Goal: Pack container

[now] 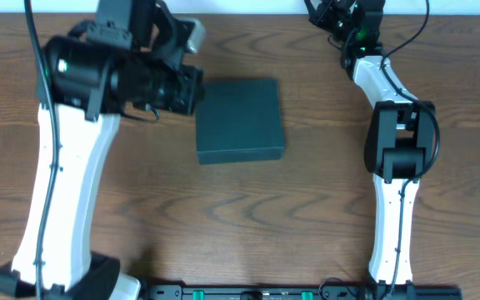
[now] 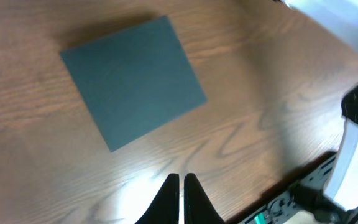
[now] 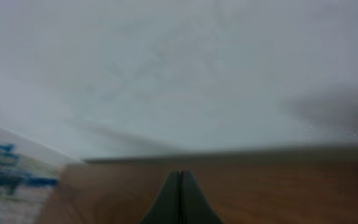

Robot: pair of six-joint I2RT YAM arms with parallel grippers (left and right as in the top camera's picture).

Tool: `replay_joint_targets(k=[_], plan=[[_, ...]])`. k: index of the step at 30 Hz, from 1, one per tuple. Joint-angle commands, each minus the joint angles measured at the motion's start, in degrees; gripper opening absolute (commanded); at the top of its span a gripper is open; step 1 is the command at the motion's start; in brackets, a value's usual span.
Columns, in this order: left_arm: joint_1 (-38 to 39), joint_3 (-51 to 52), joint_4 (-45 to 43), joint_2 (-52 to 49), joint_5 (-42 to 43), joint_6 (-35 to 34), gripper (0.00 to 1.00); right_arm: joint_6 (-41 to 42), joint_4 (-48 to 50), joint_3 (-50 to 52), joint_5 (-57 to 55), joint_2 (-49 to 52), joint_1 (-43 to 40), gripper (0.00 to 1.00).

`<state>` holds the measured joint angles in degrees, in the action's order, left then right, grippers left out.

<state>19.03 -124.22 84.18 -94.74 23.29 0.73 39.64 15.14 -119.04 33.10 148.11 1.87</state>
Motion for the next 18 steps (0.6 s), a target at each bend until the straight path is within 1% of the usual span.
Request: replay_joint_targets(k=[1, 4, 6, 8, 18], plan=[[4.90, -1.05, 0.70, 1.97, -5.68, 1.22, 0.06, -9.07, -6.47, -0.22, -2.97, -8.68, 1.40, 0.02], [9.31, -1.03, 1.60, 3.52, -8.94, 1.18, 0.06, -15.65, -16.26, -0.22, -4.63, -14.56, 2.29, 0.02], [11.61, -1.03, 1.99, 4.81, -9.18, 1.01, 0.06, -20.44, -23.74, -0.22, -5.79, -19.69, 2.97, 0.01], [12.57, -1.03, 2.49, 6.10, -9.16, 0.92, 0.06, -23.12, -28.70, -0.22, -6.14, -23.78, 3.37, 0.02], [12.76, -1.03, 4.46, 14.91, -9.16, 0.37, 0.06, -27.10, -49.37, -0.20, -6.10, -43.19, 3.48, 0.02]])
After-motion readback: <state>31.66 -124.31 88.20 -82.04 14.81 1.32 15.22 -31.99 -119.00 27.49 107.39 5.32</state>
